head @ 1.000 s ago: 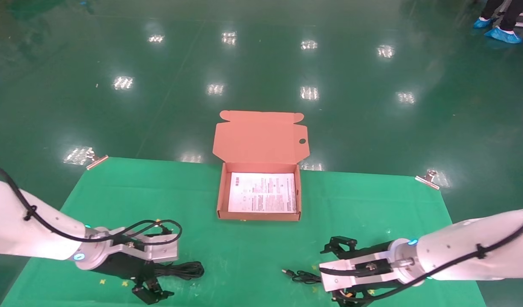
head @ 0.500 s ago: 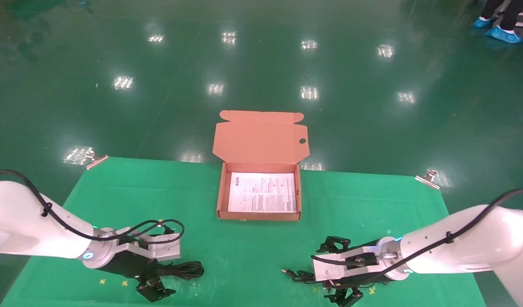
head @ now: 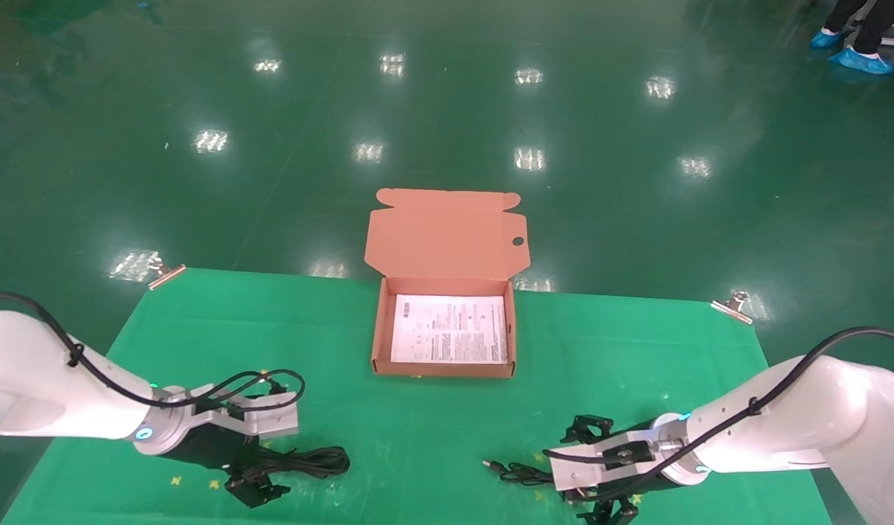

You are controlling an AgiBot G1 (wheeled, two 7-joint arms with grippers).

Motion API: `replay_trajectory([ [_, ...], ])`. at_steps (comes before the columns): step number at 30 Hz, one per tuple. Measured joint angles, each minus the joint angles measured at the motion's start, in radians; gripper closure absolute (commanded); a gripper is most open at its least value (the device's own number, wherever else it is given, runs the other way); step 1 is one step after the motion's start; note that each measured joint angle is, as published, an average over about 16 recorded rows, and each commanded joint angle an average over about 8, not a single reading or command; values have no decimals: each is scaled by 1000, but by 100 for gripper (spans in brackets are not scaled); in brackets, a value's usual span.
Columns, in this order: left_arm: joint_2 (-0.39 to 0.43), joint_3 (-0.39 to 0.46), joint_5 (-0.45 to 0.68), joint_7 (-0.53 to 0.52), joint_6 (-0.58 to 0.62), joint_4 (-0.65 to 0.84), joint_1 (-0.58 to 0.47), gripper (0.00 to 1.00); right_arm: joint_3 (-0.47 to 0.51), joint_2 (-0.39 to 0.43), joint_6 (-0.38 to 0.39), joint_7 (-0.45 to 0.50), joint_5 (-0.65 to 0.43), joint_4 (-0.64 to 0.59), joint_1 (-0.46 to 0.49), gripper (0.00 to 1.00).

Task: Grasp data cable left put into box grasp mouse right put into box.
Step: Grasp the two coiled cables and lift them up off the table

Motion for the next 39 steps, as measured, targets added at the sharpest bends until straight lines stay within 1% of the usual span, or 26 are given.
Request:
replay_trajectory([
  [3, 1, -2, -2, 4, -6, 11, -3, 89, -3, -4, 3, -8, -4, -15, 1, 84],
  [4, 1, -3, -3, 5, -6, 14, -4, 100, -4, -5, 4, -10, -6, -19, 1, 96],
  [5, 2, -3, -3, 6, -7, 16, -4, 100, -4, -6, 5, -11, -7, -22, 2, 100],
  [39, -1, -3, -4, 4, -3, 8, -2, 100, -3, -2, 2, -9, -4, -12, 2, 100],
])
